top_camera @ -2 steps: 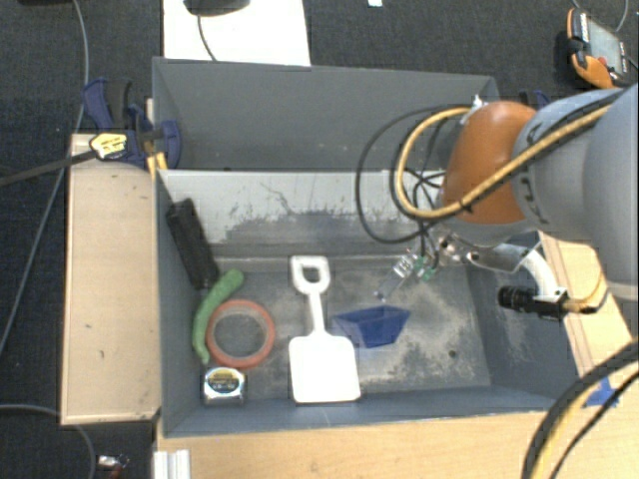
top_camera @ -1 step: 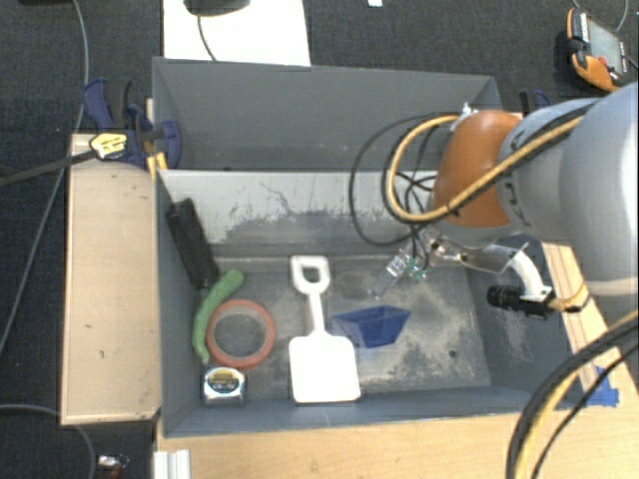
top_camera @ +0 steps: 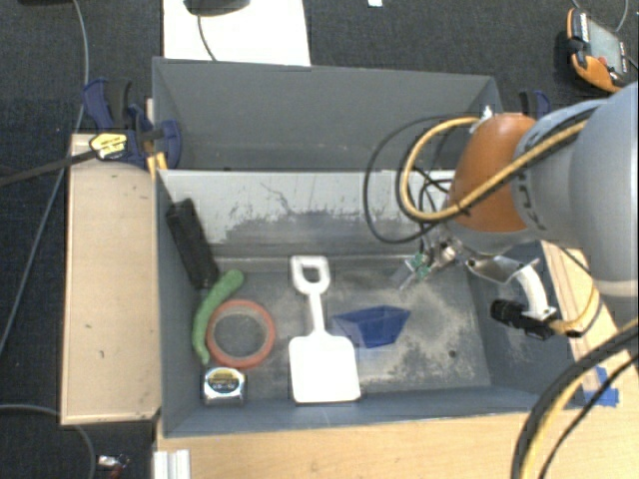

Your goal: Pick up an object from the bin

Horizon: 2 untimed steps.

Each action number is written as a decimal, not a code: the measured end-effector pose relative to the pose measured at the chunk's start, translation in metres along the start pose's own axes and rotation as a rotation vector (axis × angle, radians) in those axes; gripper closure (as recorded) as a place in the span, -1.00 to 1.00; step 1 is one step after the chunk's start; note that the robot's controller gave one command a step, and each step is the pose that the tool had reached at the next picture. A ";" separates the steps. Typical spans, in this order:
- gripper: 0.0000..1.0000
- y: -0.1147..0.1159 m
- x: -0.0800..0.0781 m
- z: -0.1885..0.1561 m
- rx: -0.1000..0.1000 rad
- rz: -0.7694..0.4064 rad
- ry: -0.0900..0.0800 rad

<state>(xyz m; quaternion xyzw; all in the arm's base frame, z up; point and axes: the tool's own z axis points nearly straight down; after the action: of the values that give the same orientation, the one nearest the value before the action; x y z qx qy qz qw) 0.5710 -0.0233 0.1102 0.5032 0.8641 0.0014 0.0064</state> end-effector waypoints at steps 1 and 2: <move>1.00 0.000 0.000 0.001 0.001 -0.002 0.001; 1.00 -0.001 -0.003 -0.003 0.001 -0.008 0.000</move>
Offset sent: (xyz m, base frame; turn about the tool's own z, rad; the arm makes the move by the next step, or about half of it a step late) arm 0.0019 -0.0122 0.0141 -0.0242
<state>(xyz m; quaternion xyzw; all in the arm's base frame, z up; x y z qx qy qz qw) 0.5714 -0.0265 0.1136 0.5000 0.8660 0.0011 0.0063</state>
